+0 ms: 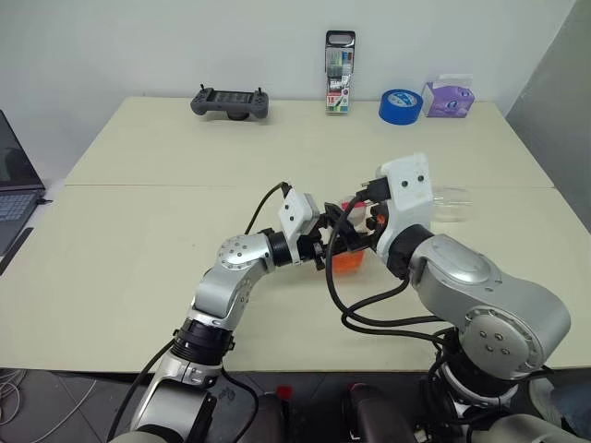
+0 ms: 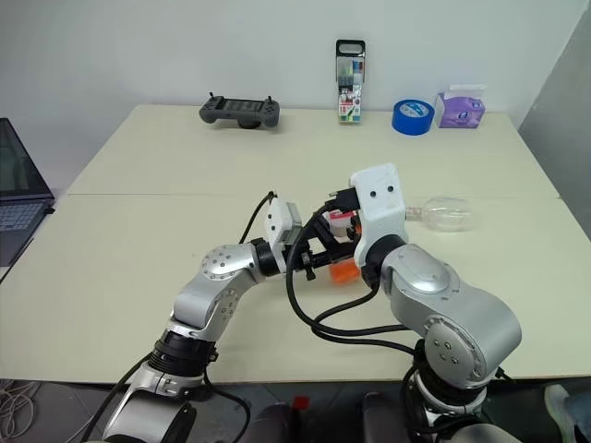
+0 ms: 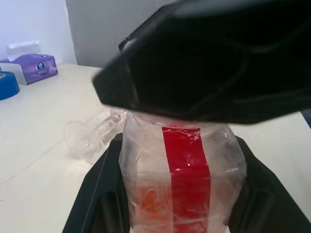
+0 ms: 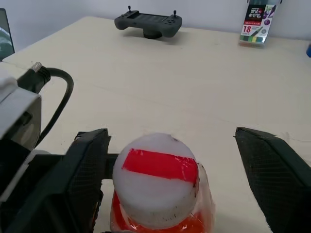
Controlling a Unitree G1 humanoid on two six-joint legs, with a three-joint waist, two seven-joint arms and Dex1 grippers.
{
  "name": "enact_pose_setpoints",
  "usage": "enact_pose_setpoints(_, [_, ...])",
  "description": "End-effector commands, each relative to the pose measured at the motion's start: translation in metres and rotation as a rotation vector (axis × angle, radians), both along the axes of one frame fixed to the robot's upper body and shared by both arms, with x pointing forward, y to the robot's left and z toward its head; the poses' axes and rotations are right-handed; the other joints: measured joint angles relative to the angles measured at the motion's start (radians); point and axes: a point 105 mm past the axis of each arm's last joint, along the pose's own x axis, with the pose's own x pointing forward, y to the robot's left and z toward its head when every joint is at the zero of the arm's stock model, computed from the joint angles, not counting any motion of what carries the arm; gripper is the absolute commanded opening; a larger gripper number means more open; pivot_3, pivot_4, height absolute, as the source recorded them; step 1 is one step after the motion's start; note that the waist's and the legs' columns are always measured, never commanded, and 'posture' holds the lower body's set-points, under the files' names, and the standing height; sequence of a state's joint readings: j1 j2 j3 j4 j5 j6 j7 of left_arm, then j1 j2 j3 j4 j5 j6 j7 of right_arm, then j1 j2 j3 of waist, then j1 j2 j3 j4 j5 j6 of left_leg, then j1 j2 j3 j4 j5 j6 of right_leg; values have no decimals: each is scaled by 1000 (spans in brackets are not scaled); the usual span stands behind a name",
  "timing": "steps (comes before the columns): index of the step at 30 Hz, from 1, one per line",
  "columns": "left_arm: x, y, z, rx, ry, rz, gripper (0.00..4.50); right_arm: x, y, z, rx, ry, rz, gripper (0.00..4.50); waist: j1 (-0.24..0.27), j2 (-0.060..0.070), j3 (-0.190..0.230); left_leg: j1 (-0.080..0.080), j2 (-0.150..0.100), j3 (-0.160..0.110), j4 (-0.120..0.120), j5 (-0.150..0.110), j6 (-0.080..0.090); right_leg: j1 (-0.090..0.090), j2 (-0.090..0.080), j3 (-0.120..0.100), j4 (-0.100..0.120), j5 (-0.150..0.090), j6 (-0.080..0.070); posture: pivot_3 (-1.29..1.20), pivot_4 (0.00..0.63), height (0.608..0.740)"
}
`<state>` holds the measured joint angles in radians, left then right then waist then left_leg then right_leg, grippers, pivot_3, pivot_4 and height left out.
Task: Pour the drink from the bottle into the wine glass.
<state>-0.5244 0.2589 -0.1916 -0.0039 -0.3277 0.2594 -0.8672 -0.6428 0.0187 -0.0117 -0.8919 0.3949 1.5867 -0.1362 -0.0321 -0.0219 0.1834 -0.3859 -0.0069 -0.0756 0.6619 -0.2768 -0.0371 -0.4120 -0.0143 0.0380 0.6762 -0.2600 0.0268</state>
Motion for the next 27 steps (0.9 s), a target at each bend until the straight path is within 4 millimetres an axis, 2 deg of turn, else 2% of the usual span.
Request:
enact_pose_setpoints(1, [-5,-5,16,-22,-66,-29,1923,-4,0,8,-1,-36,-11,3300,0,0,0,0,0,0,0,0,0,0,0,0,0,0,0,0,150,740])
enact_pose_setpoints(5, [-4,-4,15,-20,-65,-23,1923,-2,-3,5,-21,-27,-22,1996,-1,0,0,0,0,0,0,0,0,0,0,0,0,0,0,0,150,740])
enact_pose_setpoints(6, [-4,-3,15,-20,-64,-22,1923,-1,-4,6,-35,-31,-23,1881,-1,0,0,0,0,0,0,0,0,0,0,0,0,0,0,0,150,740])
enact_pose_setpoints(8, [-4,-3,15,-19,-66,-19,1922,3,-9,8,-85,-52,4,1881,-1,0,0,0,0,0,0,0,0,0,0,0,0,0,0,0,150,740])
enact_pose_setpoints(10, [-4,-4,16,-22,-67,-16,1922,5,-13,12,-133,-98,112,1881,-1,0,0,0,-1,1,0,0,0,0,1,0,-1,0,0,0,150,740])
enact_pose_setpoints(12, [-4,-6,18,-29,-69,-17,1922,0,-13,12,-118,-121,352,1881,0,0,0,0,-2,1,0,0,0,1,2,-1,-3,0,0,0,150,740])
enact_pose_setpoints(14, [-5,-8,19,-31,-73,-24,1921,-18,-16,0,-139,-68,672,1881,2,1,1,0,-2,1,0,0,1,3,2,-2,-6,-1,2,0,150,740])
enact_pose_setpoints(15, [-6,-9,19,-30,-74,-27,1916,-26,-18,-5,-144,-42,789,1881,2,1,1,0,-2,1,0,-1,1,5,2,-2,-9,-2,4,0,150,740])
enact_pose_setpoints(16, [-7,-10,20,-32,-76,-31,1910,-24,-23,-6,-173,-50,861,1881,2,1,1,0,-2,2,0,-1,1,6,3,-2,-12,-2,4,0,150,740])
enact_pose_setpoints(22, [-9,-12,24,-34,-94,-39,1904,4,-28,-12,-317,-116,967,1880,-15,2,2,3,1,5,-1,-3,6,6,5,2,-12,0,1,0,150,740])
enact_pose_setpoints(27, [-10,-11,25,-35,-100,-30,1903,7,-29,-13,-322,-113,1008,1880,-2,2,2,1,2,-1,-1,-3,6,6,6,1,-11,1,1,0,150,740])
